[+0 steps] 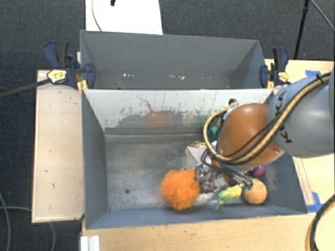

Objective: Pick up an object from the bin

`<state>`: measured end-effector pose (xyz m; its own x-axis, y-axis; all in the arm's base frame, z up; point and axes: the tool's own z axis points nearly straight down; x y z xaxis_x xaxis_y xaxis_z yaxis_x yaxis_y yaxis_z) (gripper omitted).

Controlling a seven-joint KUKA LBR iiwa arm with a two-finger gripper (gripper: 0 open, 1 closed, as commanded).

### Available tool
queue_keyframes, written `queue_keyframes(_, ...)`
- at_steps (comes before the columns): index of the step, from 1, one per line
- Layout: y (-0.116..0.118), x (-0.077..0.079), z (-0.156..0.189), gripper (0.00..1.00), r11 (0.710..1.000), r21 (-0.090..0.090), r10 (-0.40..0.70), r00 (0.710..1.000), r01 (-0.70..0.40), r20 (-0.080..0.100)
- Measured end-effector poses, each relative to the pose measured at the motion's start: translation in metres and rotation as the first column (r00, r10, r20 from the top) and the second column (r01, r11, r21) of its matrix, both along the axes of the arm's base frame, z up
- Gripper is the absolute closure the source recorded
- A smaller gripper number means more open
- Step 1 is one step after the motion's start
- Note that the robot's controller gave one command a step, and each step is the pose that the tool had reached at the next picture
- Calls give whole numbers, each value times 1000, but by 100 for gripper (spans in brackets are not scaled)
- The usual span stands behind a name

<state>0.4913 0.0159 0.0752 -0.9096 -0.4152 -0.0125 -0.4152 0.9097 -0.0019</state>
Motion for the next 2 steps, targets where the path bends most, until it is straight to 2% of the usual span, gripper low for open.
queue_keyframes(1,0,0,0,100,1000,0,-1,1000,1,0)
queue_keyframes(2,24,31,126,100,969,-4,247,969,-247,-5)
